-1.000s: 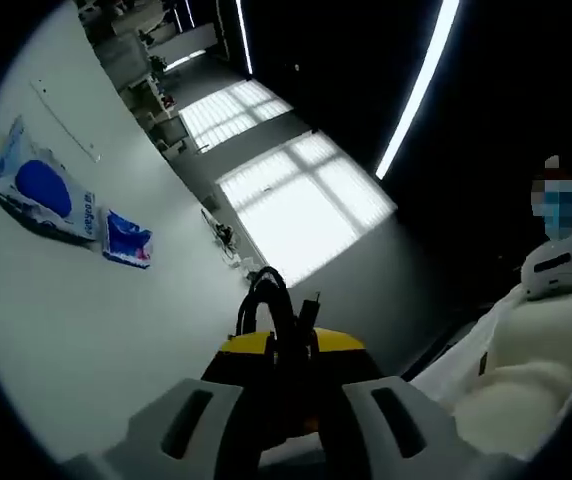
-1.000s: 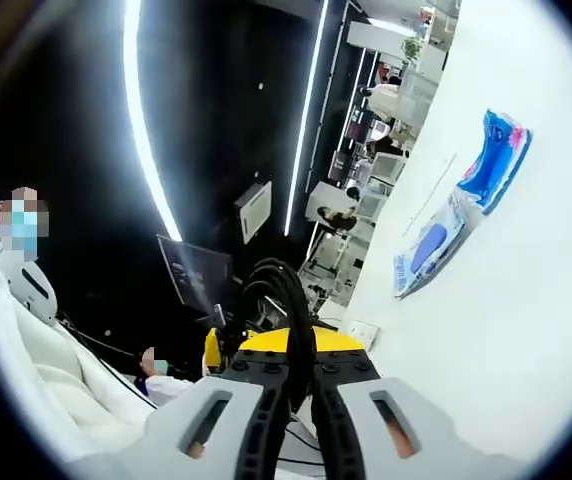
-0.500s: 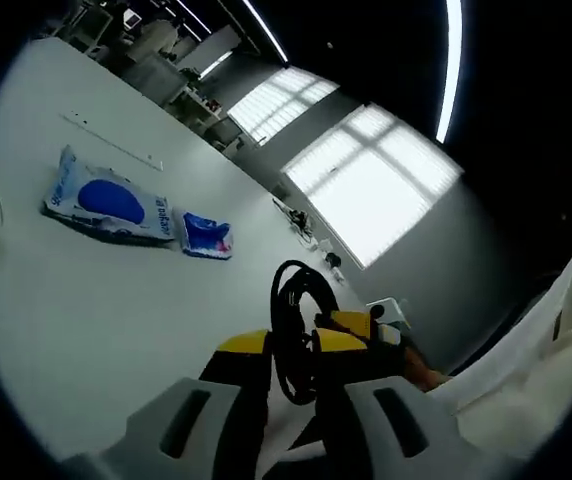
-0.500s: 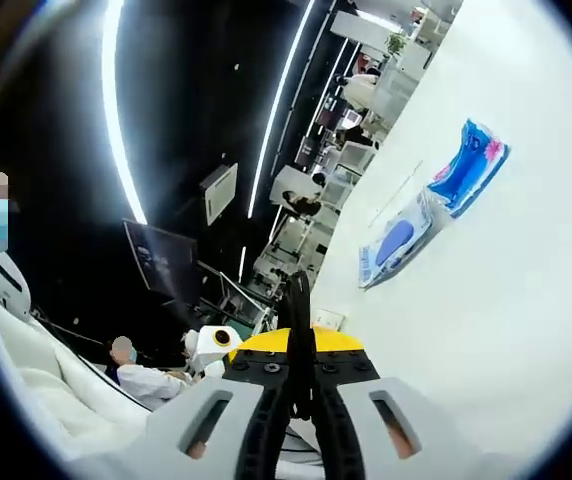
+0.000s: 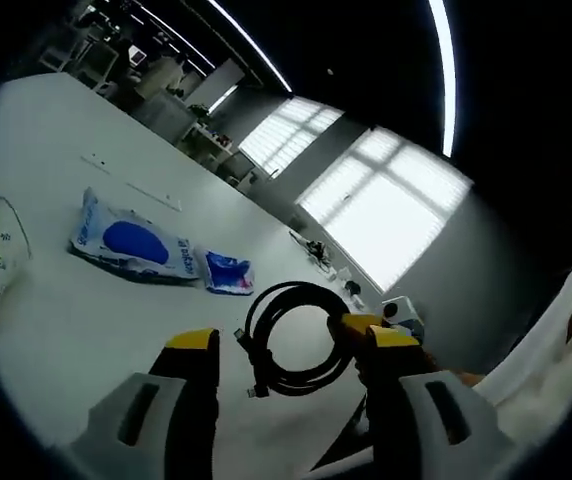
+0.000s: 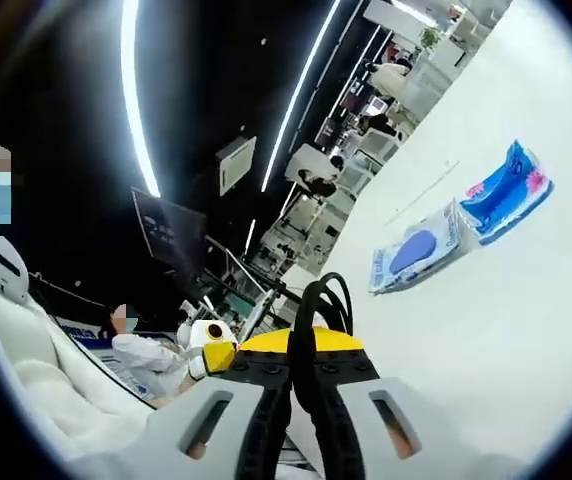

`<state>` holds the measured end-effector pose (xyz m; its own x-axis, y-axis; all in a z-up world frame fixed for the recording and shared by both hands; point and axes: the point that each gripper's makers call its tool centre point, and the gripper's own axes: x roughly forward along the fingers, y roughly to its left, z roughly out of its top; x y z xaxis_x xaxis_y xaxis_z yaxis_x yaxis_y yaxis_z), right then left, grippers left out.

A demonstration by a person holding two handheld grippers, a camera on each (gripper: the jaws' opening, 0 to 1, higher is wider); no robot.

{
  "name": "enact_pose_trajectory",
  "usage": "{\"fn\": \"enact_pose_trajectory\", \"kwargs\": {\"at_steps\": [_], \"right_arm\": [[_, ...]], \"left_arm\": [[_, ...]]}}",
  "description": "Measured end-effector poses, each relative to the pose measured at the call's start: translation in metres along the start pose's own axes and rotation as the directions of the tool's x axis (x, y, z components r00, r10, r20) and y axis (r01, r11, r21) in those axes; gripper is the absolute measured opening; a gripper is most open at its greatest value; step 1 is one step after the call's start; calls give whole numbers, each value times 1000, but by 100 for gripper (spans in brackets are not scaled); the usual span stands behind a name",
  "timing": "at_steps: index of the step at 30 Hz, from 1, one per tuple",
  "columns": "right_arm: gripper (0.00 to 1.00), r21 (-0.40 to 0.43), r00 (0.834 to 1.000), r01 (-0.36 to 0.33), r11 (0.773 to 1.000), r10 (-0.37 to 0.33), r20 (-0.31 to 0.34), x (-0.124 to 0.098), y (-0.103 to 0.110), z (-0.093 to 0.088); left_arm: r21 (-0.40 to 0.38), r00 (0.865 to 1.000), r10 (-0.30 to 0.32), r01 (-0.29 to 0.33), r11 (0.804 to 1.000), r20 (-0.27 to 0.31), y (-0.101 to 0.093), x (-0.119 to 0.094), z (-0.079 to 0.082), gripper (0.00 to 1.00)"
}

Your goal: Arrange the tabletop items into an orderly group along one side of the table until the central work area is clear of visible clutter.

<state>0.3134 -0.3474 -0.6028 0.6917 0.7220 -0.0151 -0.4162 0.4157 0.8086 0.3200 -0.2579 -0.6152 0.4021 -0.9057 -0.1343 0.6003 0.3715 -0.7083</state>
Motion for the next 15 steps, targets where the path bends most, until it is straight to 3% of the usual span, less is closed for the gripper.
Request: {"fn": "enact_pose_trajectory", "kwargs": {"at_steps": [4, 10, 15], "right_arm": [[2, 1, 999, 33, 999, -33, 8, -2, -18, 15], [2, 86, 991, 99, 991, -106, 86, -5, -58, 40], [2, 116, 985, 121, 986, -133, 108, 0, -80, 49]], "left_arm": [[-5, 1000, 30, -30, 1000, 6, 7, -15, -4, 59], [-11, 997, 47, -46, 999, 54, 11, -31, 2, 62], [-41, 993, 82, -79, 996, 85, 19, -43, 3, 65]]}}
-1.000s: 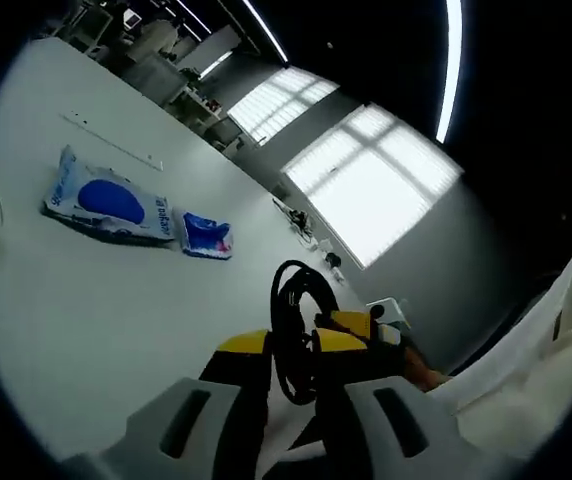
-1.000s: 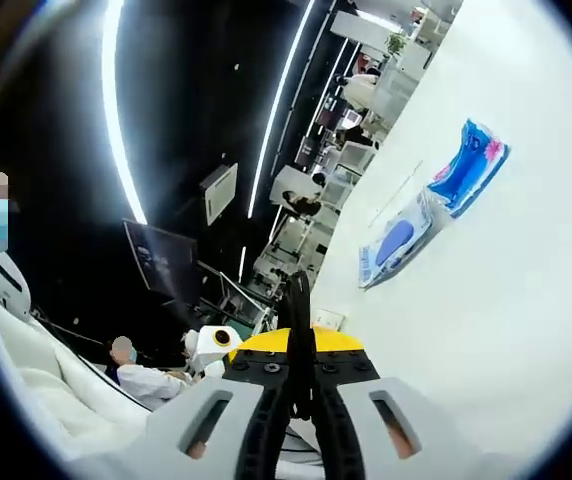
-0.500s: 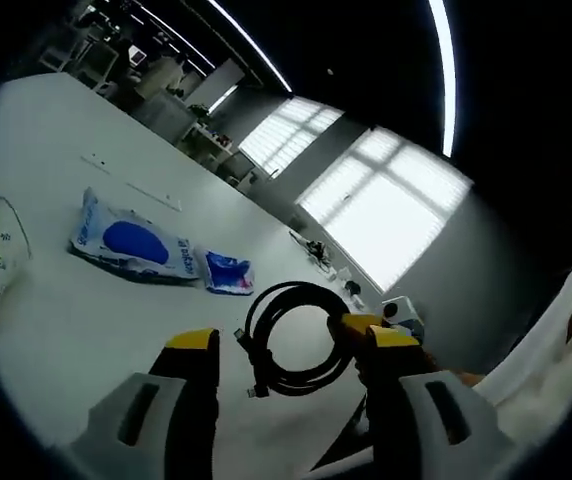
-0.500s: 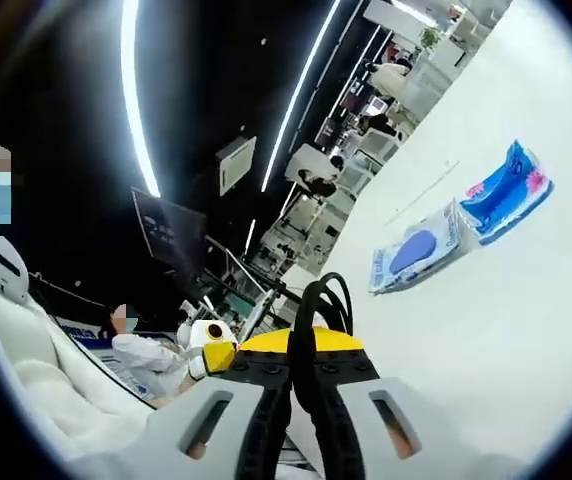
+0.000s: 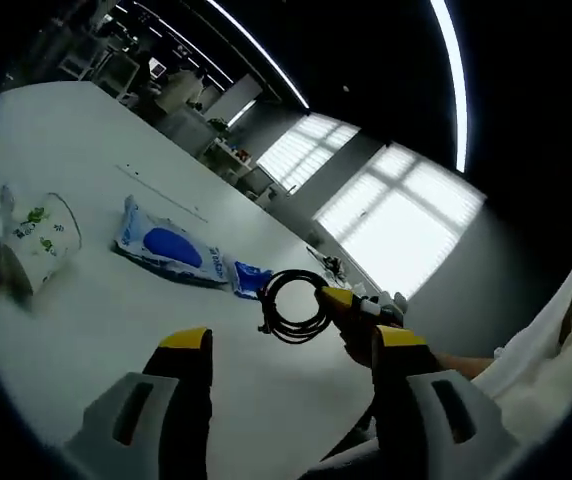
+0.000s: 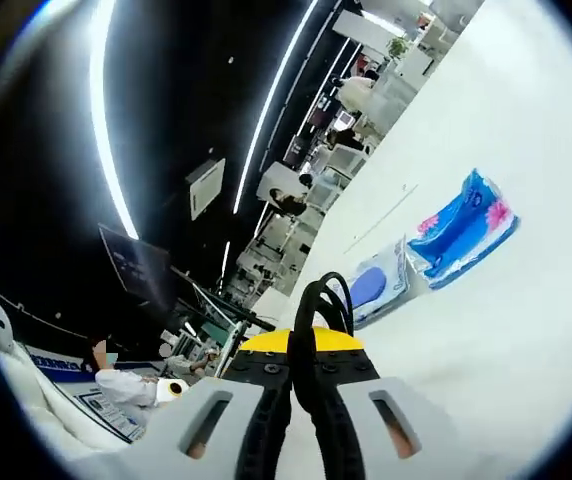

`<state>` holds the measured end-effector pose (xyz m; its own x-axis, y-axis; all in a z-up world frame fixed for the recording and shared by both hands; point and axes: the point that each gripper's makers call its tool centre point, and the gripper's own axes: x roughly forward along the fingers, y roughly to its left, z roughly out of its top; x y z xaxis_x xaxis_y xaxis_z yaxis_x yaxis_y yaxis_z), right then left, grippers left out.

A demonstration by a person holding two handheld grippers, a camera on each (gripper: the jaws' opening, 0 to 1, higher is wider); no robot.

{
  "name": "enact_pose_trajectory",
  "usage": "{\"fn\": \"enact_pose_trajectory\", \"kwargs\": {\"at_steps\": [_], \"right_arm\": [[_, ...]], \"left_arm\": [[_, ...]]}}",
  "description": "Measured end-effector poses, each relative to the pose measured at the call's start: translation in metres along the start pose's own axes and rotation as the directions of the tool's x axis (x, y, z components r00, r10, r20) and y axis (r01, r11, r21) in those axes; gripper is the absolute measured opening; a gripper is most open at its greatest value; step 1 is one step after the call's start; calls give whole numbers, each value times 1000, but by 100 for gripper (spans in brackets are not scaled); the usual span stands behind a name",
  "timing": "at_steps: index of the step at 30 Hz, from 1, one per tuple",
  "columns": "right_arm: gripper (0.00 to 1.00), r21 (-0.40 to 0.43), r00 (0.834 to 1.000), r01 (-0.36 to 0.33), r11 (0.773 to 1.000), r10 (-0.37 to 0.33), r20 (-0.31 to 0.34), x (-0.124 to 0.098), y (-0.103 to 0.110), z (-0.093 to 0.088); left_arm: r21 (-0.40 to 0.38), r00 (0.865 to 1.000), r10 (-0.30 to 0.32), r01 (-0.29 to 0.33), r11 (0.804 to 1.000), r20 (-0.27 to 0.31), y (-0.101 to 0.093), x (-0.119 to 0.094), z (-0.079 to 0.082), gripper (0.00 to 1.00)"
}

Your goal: Arrange the tabletop items into an orderly group along one side of the table until the central work area is clear of visible clutter.

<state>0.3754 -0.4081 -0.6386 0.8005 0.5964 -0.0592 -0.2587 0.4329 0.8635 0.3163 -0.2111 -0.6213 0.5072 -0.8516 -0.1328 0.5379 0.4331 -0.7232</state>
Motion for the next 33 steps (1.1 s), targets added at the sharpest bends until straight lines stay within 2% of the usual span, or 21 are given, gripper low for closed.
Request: {"fn": "enact_pose_trajectory", "kwargs": {"at_steps": [3, 10, 19, 22, 26, 27, 33], "right_arm": [[2, 90, 997, 61, 994, -64, 31, 3, -27, 3], [2, 74, 992, 126, 989, -128, 21, 3, -52, 2], [3, 78, 985, 165, 983, -168, 38, 0, -63, 7], [3, 76, 980, 188, 979, -192, 47, -4, -68, 7], [3, 71, 967, 240, 968, -245, 63, -10, -77, 7], [3, 55, 959, 271, 961, -274, 67, -13, -84, 8], [4, -4, 931, 359, 933, -358, 66, -22, -102, 6]], "left_arm": [[-9, 1000, 13, -13, 1000, 7, 2, -5, 0, 65], [-4, 999, 14, -14, 1000, 42, -1, -12, 7, 66], [-15, 999, 31, -30, 999, 33, 2, -18, 4, 64], [-21, 998, 36, -35, 999, 48, 4, -22, 8, 65], [21, 991, 52, -55, 998, 123, 4, -30, 27, 64], [20, 989, 52, -55, 998, 137, 4, -32, 31, 65], [22, 984, 79, -83, 996, 160, 9, -36, 38, 64]]}}
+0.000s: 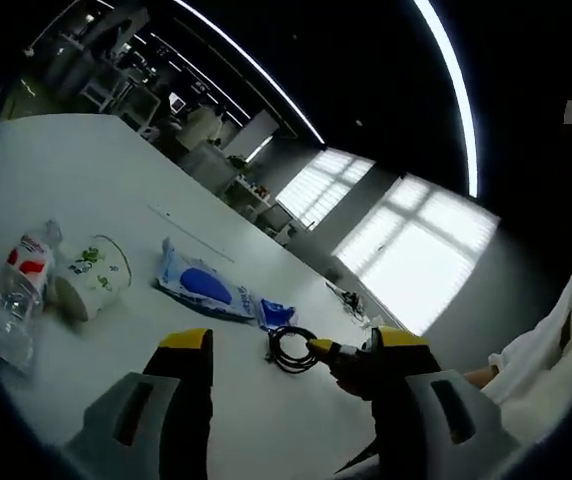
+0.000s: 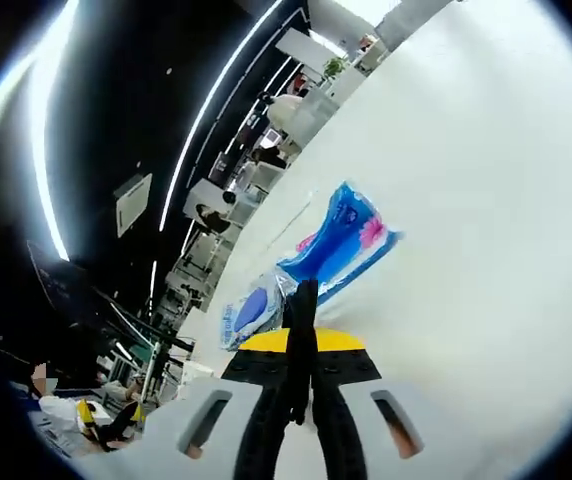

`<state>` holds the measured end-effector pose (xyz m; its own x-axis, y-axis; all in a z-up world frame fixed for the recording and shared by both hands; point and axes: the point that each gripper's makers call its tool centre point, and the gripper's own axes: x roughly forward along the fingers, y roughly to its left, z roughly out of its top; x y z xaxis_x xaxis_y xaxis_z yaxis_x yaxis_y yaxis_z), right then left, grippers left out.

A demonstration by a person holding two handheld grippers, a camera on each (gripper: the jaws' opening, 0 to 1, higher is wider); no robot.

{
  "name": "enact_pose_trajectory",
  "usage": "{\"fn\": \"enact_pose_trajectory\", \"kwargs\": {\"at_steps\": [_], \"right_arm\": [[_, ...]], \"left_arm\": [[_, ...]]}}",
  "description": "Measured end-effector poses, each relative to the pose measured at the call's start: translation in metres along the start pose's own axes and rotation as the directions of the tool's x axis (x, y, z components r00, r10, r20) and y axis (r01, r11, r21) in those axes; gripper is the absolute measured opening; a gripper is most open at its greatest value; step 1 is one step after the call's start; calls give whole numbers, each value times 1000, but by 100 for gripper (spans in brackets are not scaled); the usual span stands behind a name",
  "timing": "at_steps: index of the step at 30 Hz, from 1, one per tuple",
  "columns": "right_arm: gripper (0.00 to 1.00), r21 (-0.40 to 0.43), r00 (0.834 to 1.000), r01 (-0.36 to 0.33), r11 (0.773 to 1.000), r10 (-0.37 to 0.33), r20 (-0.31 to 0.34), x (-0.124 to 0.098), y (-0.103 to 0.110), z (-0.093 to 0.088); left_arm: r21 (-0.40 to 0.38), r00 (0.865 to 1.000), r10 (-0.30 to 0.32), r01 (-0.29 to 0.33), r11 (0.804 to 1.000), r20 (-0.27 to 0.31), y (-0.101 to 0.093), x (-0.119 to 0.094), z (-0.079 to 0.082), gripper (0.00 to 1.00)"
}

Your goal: Arrange the tabletop items into an orderly group along one side of the table until the central work area is clear of visible clutter.

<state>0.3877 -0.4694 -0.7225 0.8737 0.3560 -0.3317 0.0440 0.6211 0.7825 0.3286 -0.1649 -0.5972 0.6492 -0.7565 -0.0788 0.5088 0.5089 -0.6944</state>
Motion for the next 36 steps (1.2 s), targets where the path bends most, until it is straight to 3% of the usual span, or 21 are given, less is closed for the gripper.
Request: {"fn": "enact_pose_trajectory", "kwargs": {"at_steps": [6, 14, 20, 23, 36], "right_arm": [[7, -74, 999, 53, 996, -52, 8, 1, -9, 1], [9, -161, 991, 131, 978, -129, 24, -1, -22, -1], [24, -202, 986, 165, 965, -161, 33, -5, -29, 0], [21, -209, 989, 146, 967, -140, 40, -9, -27, 4], [31, -232, 992, 123, 965, -117, 40, -13, -25, 5]], "left_arm": [[5, 999, 27, -27, 1000, 31, 10, -8, 10, 62], [-8, 998, 37, -37, 999, 54, 8, -11, 15, 62], [9, 998, 43, -43, 999, 40, 10, -9, 14, 62], [11, 998, 45, -45, 999, 36, 12, -10, 14, 62], [8, 998, 63, -63, 998, 32, 21, -13, 15, 61]]}}
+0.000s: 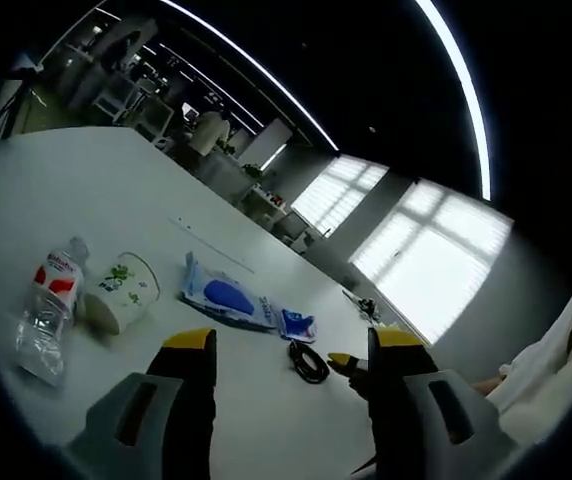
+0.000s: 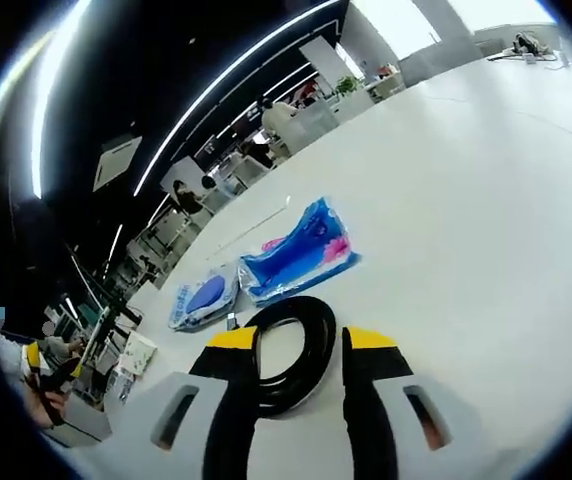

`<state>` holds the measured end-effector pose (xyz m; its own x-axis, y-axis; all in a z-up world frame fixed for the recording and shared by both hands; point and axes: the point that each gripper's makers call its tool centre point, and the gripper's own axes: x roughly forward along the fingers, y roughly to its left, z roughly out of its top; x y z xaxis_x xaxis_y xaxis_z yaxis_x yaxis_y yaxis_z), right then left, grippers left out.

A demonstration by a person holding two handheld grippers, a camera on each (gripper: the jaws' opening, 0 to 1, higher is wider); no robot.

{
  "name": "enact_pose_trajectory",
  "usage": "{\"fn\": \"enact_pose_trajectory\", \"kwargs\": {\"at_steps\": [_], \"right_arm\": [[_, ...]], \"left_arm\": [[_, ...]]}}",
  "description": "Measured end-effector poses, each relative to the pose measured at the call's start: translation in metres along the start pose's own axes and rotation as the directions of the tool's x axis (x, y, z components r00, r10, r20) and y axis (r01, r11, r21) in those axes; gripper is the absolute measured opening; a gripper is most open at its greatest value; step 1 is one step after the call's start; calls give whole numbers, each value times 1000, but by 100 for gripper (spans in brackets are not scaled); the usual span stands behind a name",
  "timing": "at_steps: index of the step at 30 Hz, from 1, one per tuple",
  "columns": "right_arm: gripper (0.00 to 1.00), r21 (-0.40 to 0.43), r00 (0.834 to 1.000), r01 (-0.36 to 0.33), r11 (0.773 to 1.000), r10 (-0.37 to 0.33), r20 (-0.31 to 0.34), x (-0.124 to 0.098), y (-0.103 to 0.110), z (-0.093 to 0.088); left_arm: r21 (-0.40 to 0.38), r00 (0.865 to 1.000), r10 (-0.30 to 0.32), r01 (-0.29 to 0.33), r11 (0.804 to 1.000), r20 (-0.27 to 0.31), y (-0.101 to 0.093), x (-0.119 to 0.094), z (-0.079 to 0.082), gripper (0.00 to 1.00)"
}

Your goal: Arrange the tabletop items into an orderly group along one side of the table until the central work area is clear of visible clutter.

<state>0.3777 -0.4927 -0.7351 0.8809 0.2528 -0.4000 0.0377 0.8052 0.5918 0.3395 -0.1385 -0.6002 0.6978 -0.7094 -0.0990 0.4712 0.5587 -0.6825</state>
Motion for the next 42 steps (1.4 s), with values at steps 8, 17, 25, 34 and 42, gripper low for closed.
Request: {"fn": "enact_pose_trajectory", "kwargs": {"at_steps": [8, 17, 25, 34, 42], "right_arm": [[32, -76, 999, -28, 997, 30, 25, -9, 19, 4], [34, -161, 998, -63, 985, 66, 16, -27, 34, 1], [36, -199, 996, -85, 976, 87, 6, -53, 51, -5], [37, -163, 993, -92, 982, 102, 56, -81, 71, -5], [38, -80, 991, -84, 993, 92, 98, -97, 74, -10]], "left_arm": [[36, 999, 49, -49, 998, 10, 13, -5, 8, 64], [102, 990, 143, -143, 984, 1, 37, -20, 14, 64], [137, 972, 234, -231, 963, -9, 59, -33, 16, 63], [142, 964, 266, -265, 954, 12, 68, -37, 25, 62], [125, 960, 280, -280, 952, 19, 69, -37, 28, 62]]}}
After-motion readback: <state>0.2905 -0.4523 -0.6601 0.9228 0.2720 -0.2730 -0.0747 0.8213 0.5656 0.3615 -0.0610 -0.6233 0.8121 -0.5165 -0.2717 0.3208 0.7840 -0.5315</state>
